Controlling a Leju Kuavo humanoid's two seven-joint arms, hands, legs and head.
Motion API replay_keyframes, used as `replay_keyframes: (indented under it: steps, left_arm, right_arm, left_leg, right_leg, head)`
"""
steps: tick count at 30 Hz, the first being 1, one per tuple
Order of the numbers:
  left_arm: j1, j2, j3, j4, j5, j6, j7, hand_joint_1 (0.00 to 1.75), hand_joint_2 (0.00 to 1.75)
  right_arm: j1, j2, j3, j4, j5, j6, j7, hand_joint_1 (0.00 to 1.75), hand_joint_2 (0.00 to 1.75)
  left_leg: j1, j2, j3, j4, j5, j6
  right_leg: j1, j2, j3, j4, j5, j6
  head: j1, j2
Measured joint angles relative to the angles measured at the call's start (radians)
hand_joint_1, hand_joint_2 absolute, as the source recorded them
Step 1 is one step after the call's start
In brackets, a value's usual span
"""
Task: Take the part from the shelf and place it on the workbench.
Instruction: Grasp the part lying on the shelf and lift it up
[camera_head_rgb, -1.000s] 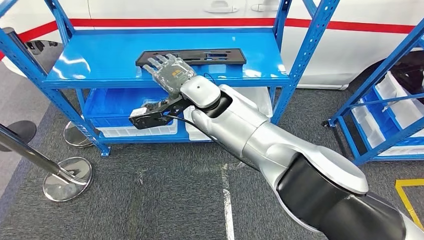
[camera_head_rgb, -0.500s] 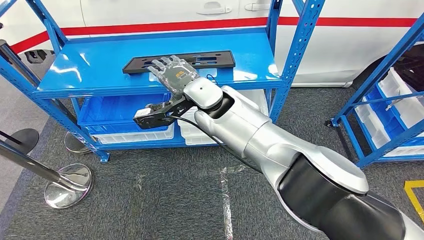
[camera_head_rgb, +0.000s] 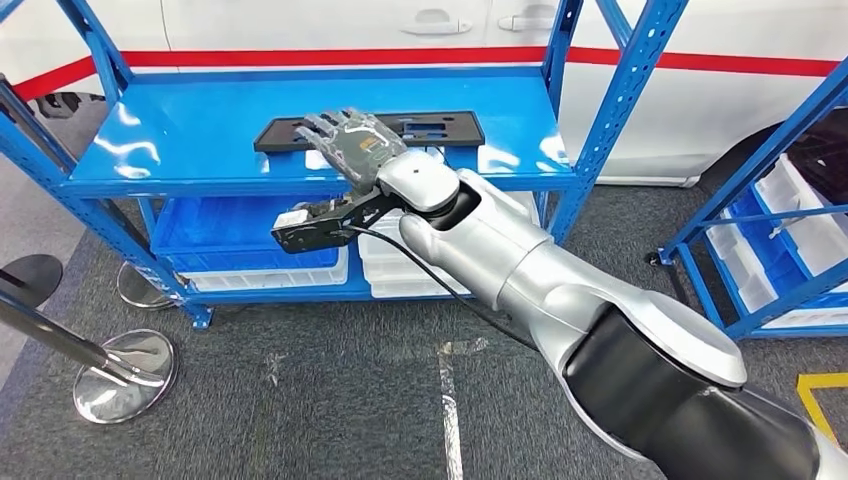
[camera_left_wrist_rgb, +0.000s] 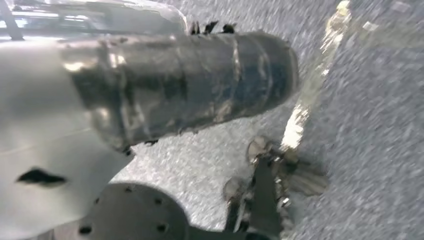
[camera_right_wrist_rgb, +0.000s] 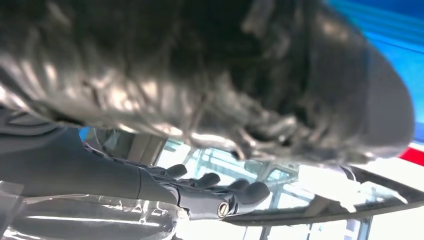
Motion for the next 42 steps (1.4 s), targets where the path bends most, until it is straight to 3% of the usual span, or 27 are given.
replay_keyframes:
  steps: [2, 3, 4, 6, 7, 9, 12, 14, 16, 17, 18, 19, 21, 23, 25, 28, 29, 31, 33, 34, 35, 37, 38, 39, 42]
  left_arm:
    - [-0.001, 0.001, 0.000, 0.000, 0.000, 0.000, 0.000, 0.00, 0.00]
    - [-0.001, 0.002, -0.001, 0.000, -0.001, 0.000, -0.001, 0.00, 0.00]
    - [-0.001, 0.002, -0.001, 0.000, -0.001, 0.000, -0.001, 0.00, 0.00]
    - [0.000, 0.002, -0.001, 0.000, -0.001, 0.000, -0.001, 0.00, 0.00]
    - [0.000, 0.001, -0.002, 0.000, -0.001, 0.000, -0.001, 0.00, 0.00]
    - [0.000, 0.000, -0.002, 0.000, -0.001, 0.000, -0.001, 0.00, 0.00]
    - [-0.001, 0.000, -0.002, 0.000, -0.001, 0.000, -0.001, 0.00, 0.00]
    - [-0.001, 0.001, -0.002, 0.000, -0.001, -0.001, -0.001, 0.00, 0.00]
    - [-0.001, 0.001, -0.002, 0.000, -0.001, -0.003, -0.001, 0.00, 0.00]
    - [-0.001, 0.001, -0.002, 0.000, -0.001, -0.004, -0.001, 0.00, 0.00]
    - [0.000, 0.001, -0.002, 0.000, -0.001, -0.005, -0.001, 0.00, 0.00]
    - [0.001, 0.001, -0.002, 0.000, -0.001, -0.005, -0.001, 0.00, 0.00]
    - [0.001, 0.002, -0.002, 0.000, -0.001, -0.006, -0.001, 0.00, 0.00]
    - [0.000, 0.003, -0.002, 0.000, -0.001, -0.006, -0.001, 0.00, 0.00]
    - [-0.001, 0.003, -0.003, 0.000, -0.001, -0.008, -0.003, 0.00, 0.00]
    - [-0.001, 0.002, -0.002, 0.000, -0.001, -0.008, -0.007, 0.00, 0.00]
    - [0.000, 0.003, -0.002, 0.000, 0.000, -0.008, -0.008, 0.00, 0.00]
    - [0.000, 0.003, -0.002, 0.000, 0.000, -0.007, -0.010, 0.00, 0.00]
    - [0.000, 0.004, -0.002, 0.000, 0.000, -0.006, -0.011, 0.00, 0.00]
    - [0.000, 0.004, -0.002, 0.000, 0.000, -0.006, -0.012, 0.00, 0.00]
    - [0.000, 0.004, -0.002, 0.000, 0.000, -0.006, -0.012, 0.00, 0.00]
    - [0.002, 0.003, -0.002, 0.000, 0.000, -0.006, -0.011, 0.00, 0.00]
    - [0.002, 0.003, -0.002, 0.000, 0.000, -0.006, -0.011, 0.00, 0.00]
    - [0.001, 0.002, -0.002, 0.000, 0.000, -0.006, -0.011, 0.00, 0.00]
    - [0.001, 0.003, -0.002, 0.000, 0.000, -0.006, -0.011, 0.00, 0.00]
  right_arm:
    - [0.004, -0.005, -0.001, 0.000, -0.005, 0.020, -0.001, 0.00, 0.00]
    - [0.006, -0.007, -0.001, 0.001, -0.009, 0.028, -0.002, 0.00, 0.00]
    - [0.007, -0.008, -0.001, 0.001, -0.013, 0.034, -0.001, 0.00, 0.00]
    - [0.007, -0.008, -0.003, 0.001, -0.017, 0.040, 0.004, 0.00, 0.00]
    - [0.006, -0.008, -0.004, 0.001, -0.018, 0.043, 0.008, 0.00, 0.00]
    - [0.005, -0.008, -0.005, 0.000, -0.017, 0.050, 0.017, 0.00, 0.00]
    - [0.006, -0.007, -0.005, -0.001, -0.009, 0.054, 0.023, 0.00, 0.00]
    - [0.005, -0.006, -0.005, -0.002, -0.002, 0.054, 0.023, 0.00, 0.00]
    - [0.006, -0.006, -0.005, -0.002, 0.002, 0.054, 0.022, 0.00, 0.00]
    - [0.009, -0.006, -0.005, -0.002, 0.004, 0.054, 0.022, 0.00, 0.00]
    - [0.011, -0.006, -0.005, -0.002, 0.005, 0.054, 0.021, 0.00, 0.00]
    - [0.013, -0.006, -0.005, -0.002, 0.006, 0.054, 0.021, 0.00, 0.00]
    - [0.013, -0.006, -0.005, -0.003, 0.007, 0.055, 0.019, 0.00, 0.00]
    - [0.010, -0.005, -0.005, -0.005, 0.009, 0.060, 0.017, 0.00, 0.00]
    - [0.007, -0.002, -0.005, -0.006, 0.012, 0.067, 0.008, 0.00, 0.00]
    - [0.003, 0.002, -0.005, -0.007, 0.021, 0.074, -0.010, 0.00, 0.00]
    - [0.000, 0.002, -0.005, -0.008, 0.025, 0.075, -0.015, 0.00, 0.00]
    - [-0.004, 0.002, -0.004, -0.008, 0.033, 0.075, -0.019, 0.00, 0.00]
    - [-0.002, 0.002, -0.004, -0.008, 0.041, 0.075, -0.021, 0.00, 0.00]
    - [-0.001, 0.002, -0.003, -0.008, 0.044, 0.075, -0.021, 0.00, 0.00]
    - [-0.001, 0.002, -0.003, -0.008, 0.045, 0.075, -0.022, 0.00, 0.00]
    - [-0.005, 0.002, -0.003, -0.008, 0.046, 0.075, -0.022, 0.00, 0.00]
    - [-0.009, 0.002, -0.003, -0.008, 0.046, 0.075, -0.022, 0.00, 0.00]
    - [-0.011, 0.002, -0.003, -0.008, 0.047, 0.075, -0.022, 0.00, 0.00]
    - [-0.014, 0.004, -0.003, -0.008, 0.047, 0.074, -0.022, 0.00, 0.00]
  left_leg:
    - [0.000, -0.001, 0.007, 0.001, -0.007, 0.003]
    - [0.001, -0.002, 0.011, 0.003, -0.012, 0.002]
    - [0.002, -0.003, 0.016, 0.005, -0.018, 0.000]
    - [0.003, -0.004, 0.026, 0.012, -0.031, -0.007]
    - [0.002, -0.005, 0.027, 0.017, -0.038, -0.012]
    - [0.002, -0.005, 0.025, 0.019, -0.044, -0.023]
    - [0.006, -0.005, 0.023, 0.023, -0.054, -0.040]
    - [0.007, -0.004, -0.006, 0.088, -0.088, -0.049]
    - [0.008, -0.003, -0.071, 0.215, -0.134, -0.056]
    - [0.009, -0.003, -0.103, 0.267, -0.144, -0.059]
    - [0.010, -0.003, -0.122, 0.288, -0.136, -0.061]
    - [0.010, -0.003, -0.123, 0.270, -0.107, -0.061]
    - [0.011, -0.002, -0.079, 0.149, -0.025, -0.060]
    - [0.007, -0.003, -0.033, 0.049, 0.010, -0.054]
    - [0.003, -0.007, -0.022, 0.025, 0.001, -0.042]
    - [0.009, -0.016, -0.012, 0.014, -0.003, -0.024]
    - [0.011, -0.020, -0.007, 0.011, -0.003, -0.018]
    - [0.010, -0.028, -0.002, 0.010, -0.007, -0.009]
    - [0.008, -0.040, 0.003, 0.011, -0.013, -0.005]
    - [0.007, -0.046, 0.007, 0.011, -0.016, -0.004]
    - [0.006, -0.051, 0.012, 0.012, -0.020, -0.004]
    - [0.002, -0.058, 0.021, 0.015, -0.030, -0.006]
    - [0.001, -0.061, 0.022, 0.017, -0.034, -0.009]
    - [0.000, -0.063, 0.022, 0.018, -0.037, -0.013]
    - [0.002, -0.062, 0.022, 0.014, -0.043, -0.029]
  right_leg:
    - [-0.008, -0.001, -0.068, 0.106, -0.022, 0.007]
    - [-0.012, -0.001, -0.084, 0.116, -0.008, 0.009]
    - [-0.014, -0.002, -0.080, 0.087, 0.023, 0.011]
    - [-0.016, -0.004, -0.035, -0.033, 0.098, 0.008]
    - [-0.014, -0.004, -0.011, -0.089, 0.119, 0.005]
    - [-0.008, -0.003, 0.010, -0.136, 0.122, -0.003]
    - [-0.009, -0.001, 0.020, -0.152, 0.122, -0.017]
    - [-0.015, -0.002, 0.033, -0.161, 0.120, -0.026]
    - [-0.015, -0.004, 0.042, -0.162, 0.114, -0.033]
    - [-0.014, -0.004, 0.047, -0.162, 0.110, -0.034]
    - [-0.014, -0.003, 0.052, -0.161, 0.106, -0.035]
    - [-0.014, -0.002, 0.058, -0.160, 0.100, -0.034]
    - [-0.015, 0.000, 0.072, -0.156, 0.087, -0.029]
    - [-0.012, 0.001, 0.079, -0.154, 0.077, -0.020]
    - [-0.007, -0.001, 0.078, -0.155, 0.074, -0.011]
    - [-0.007, -0.007, 0.073, -0.137, 0.056, 0.004]
    - [-0.007, -0.008, 0.055, -0.099, 0.037, 0.008]
    - [-0.009, -0.008, -0.014, 0.029, -0.013, 0.012]
    - [-0.009, -0.007, -0.079, 0.125, -0.026, 0.012]
    - [-0.008, -0.007, -0.088, 0.121, -0.005, 0.009]
    - [-0.008, -0.007, -0.078, 0.078, 0.033, 0.005]
    - [-0.004, 0.000, -0.026, -0.056, 0.111, -0.008]
    - [-0.002, 0.004, -0.003, -0.108, 0.128, -0.014]
    - [0.000, 0.007, 0.010, -0.137, 0.134, -0.018]
    - [-0.001, 0.007, 0.024, -0.160, 0.128, -0.026]
  head:
    - [0.001, 0.000]
    - [0.001, 0.000]
    - [0.001, 0.000]
    - [0.000, 0.000]
    - [0.000, 0.000]
    - [0.000, 0.000]
    - [0.001, 0.000]
    - [-0.002, 0.000]
    - [-0.004, 0.000]
    - [-0.004, 0.000]
    - [-0.004, 0.000]
    - [-0.004, 0.000]
    - [-0.004, 0.000]
    - [-0.005, 0.000]
    - [-0.004, 0.000]
    - [-0.001, 0.000]
    - [0.000, 0.000]
    - [0.001, 0.000]
    - [0.002, 0.000]
    - [0.002, 0.000]
    - [0.002, 0.000]
    - [0.002, 0.000]
    - [0.002, 0.000]
    - [0.002, 0.000]
    - [0.002, 0.000]
